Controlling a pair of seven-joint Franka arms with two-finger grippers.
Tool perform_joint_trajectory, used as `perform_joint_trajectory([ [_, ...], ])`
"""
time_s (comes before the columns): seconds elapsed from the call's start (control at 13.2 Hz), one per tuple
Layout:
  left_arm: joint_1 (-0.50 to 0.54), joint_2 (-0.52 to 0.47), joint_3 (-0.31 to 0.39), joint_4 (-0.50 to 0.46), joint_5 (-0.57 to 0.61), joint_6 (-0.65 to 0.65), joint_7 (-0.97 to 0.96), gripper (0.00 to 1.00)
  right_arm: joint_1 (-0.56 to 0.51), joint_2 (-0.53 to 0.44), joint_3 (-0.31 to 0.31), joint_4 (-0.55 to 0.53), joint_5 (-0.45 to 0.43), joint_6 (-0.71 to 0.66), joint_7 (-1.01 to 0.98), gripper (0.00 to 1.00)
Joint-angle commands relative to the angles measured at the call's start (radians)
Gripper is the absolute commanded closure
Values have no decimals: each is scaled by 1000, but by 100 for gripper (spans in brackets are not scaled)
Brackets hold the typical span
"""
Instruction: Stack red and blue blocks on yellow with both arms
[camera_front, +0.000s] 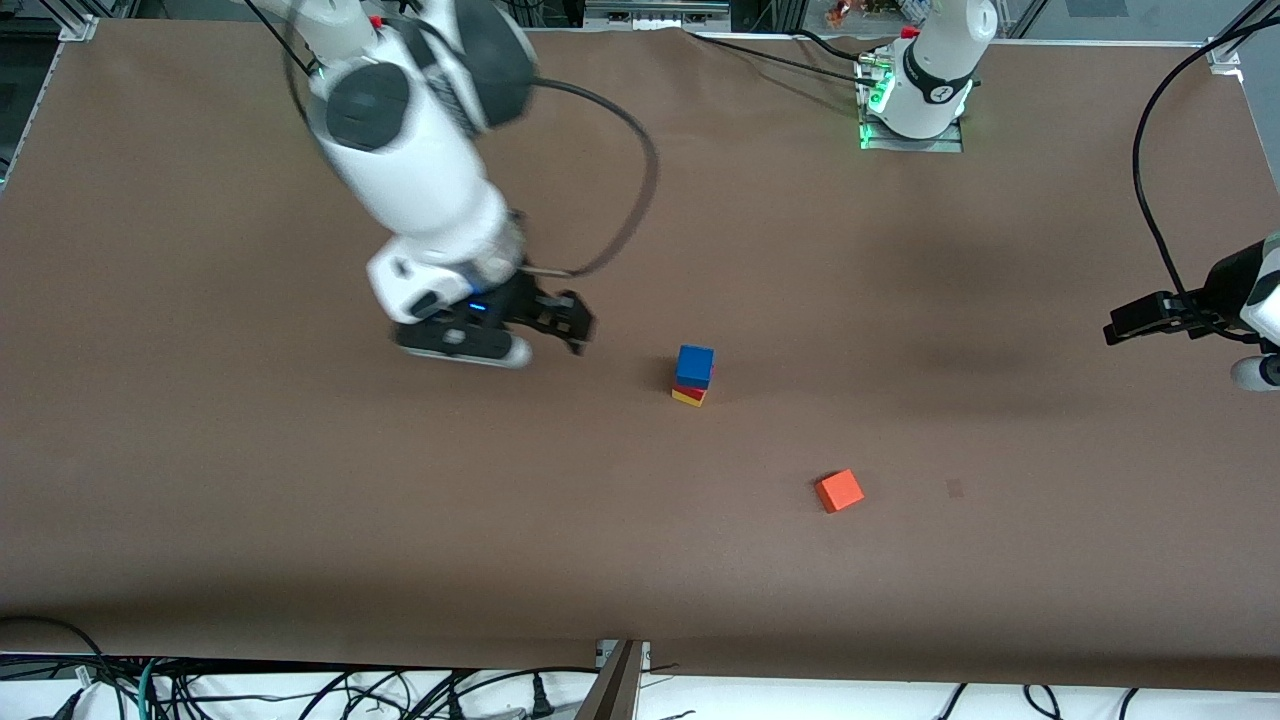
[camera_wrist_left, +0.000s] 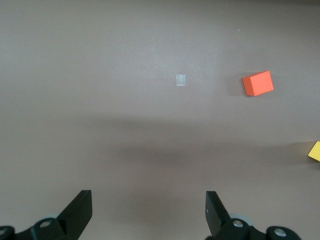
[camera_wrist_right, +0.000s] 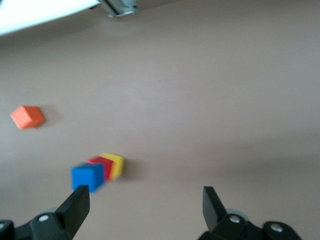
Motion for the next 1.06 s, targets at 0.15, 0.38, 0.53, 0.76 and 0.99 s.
perform_joint_trajectory([
  [0.15, -4, -6, 5, 4, -6, 3, 14, 0, -7, -272, -141, -201, 27, -252, -215, 0],
  [0.38, -3, -6, 5, 4, -6, 1, 12, 0, -7, -326, -229, -204, 7, -369, -356, 0],
  [0.53, -4, -6, 5, 4, -6, 1, 11, 0, -31, -349, -232, -208, -72, -413, -414, 0],
  [0.76, -4, -6, 5, 4, -7, 1, 12, 0, -119, -354, -226, -215, -83, -410, -565, 0],
  [0.99, -4, -3, 5, 4, -7, 1, 11, 0, -157, -346, -192, -190, -88, -418, -642, 0],
])
